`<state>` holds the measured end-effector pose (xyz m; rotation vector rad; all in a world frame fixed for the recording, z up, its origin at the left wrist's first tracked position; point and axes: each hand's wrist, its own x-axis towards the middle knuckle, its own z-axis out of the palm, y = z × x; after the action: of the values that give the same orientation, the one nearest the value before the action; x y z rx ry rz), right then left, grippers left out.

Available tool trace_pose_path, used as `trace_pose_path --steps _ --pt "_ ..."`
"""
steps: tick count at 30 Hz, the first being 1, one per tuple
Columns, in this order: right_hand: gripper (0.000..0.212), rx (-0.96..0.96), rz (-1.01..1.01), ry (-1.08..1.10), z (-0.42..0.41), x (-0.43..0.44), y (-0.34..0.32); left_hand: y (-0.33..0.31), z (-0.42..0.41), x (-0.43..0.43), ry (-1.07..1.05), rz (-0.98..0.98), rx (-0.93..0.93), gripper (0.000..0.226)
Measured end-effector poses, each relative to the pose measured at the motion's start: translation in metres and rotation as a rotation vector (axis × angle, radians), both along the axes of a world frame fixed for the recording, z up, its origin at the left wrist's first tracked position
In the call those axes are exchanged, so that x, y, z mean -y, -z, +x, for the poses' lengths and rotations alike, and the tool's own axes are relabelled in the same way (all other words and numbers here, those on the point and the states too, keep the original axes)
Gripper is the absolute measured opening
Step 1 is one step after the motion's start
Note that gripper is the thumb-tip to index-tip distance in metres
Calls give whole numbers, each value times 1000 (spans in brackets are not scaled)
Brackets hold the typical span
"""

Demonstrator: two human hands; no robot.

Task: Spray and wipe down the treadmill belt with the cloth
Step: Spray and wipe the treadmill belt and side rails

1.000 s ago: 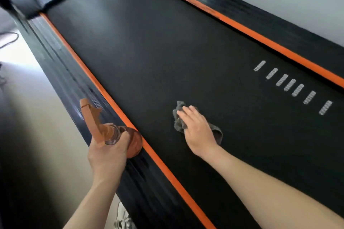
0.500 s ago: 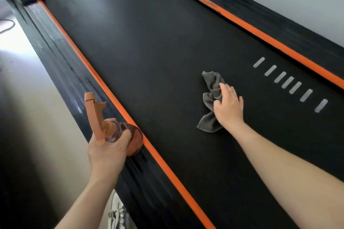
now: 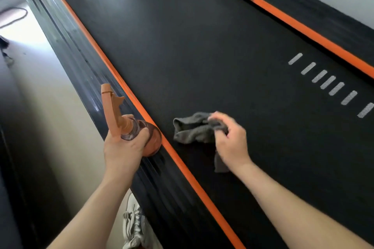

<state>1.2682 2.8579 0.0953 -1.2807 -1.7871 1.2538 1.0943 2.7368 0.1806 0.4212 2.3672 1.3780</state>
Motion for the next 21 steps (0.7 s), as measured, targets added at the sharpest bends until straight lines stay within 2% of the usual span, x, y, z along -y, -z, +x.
trace_pose_path --steps 2,4,5,9,11,12,15,17,18,19,21 --pt "54 181 -3 -25 -8 -33 -1 6 0 -2 -4 2 32 39" --pt "64 405 33 -166 -16 -34 6 13 0 4 -18 -54 71 58" --pt "63 421 65 -214 -16 -27 10 16 0 7 -23 -74 104 66" --pt "40 172 -49 -327 -10 18 6 20 11 24 -103 -86 104 62" --pt "35 170 -171 -399 -1 31 0 19 29 33 -149 -177 2 45" --pt "36 175 -239 -411 0 30 -4 21 41 37 -77 -207 -67 35" --pt "32 76 -455 -473 1 12 -23 30 71 32 362 -228 -251 33" --pt "26 20 -604 -575 3 -3 -36 40 75 14 578 -277 -275 50" --pt "25 9 -606 -591 3 -7 -39 42 73 4 628 -319 -249 59" --pt "25 25 -518 -537 6 -12 -40 44 72 -5 661 -379 -220 63" --pt "32 97 -232 -276 10 -24 -38 45 68 -15 689 -461 -262 60"
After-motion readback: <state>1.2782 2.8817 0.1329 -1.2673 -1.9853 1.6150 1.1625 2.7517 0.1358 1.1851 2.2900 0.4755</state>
